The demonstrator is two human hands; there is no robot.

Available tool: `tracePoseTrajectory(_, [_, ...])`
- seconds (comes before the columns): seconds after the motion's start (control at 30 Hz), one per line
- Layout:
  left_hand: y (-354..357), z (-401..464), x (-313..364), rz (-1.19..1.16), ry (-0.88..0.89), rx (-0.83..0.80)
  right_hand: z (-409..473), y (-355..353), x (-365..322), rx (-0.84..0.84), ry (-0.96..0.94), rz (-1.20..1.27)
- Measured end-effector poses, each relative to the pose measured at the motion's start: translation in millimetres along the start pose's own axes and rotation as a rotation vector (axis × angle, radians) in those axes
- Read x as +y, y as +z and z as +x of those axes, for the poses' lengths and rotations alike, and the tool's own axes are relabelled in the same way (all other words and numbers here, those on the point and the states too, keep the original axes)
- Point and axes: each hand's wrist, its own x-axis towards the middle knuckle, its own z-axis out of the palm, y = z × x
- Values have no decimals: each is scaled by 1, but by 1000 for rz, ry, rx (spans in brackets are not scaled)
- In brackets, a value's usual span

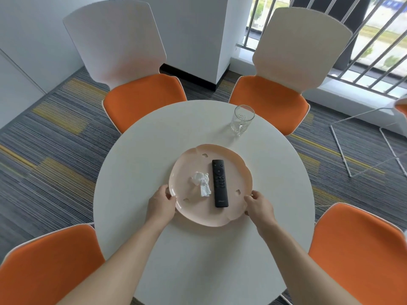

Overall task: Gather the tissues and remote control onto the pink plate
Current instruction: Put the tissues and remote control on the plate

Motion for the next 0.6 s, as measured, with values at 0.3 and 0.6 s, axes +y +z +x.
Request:
tracePoseTrajectory(0.3, [1,-6,3,-49,-18,26,-1,0,-6,-6,-9,-5])
tracePoseTrajectory(0.6, [8,-22,-4,-78,-78,30,9,-2,-20,-15,-28,-103])
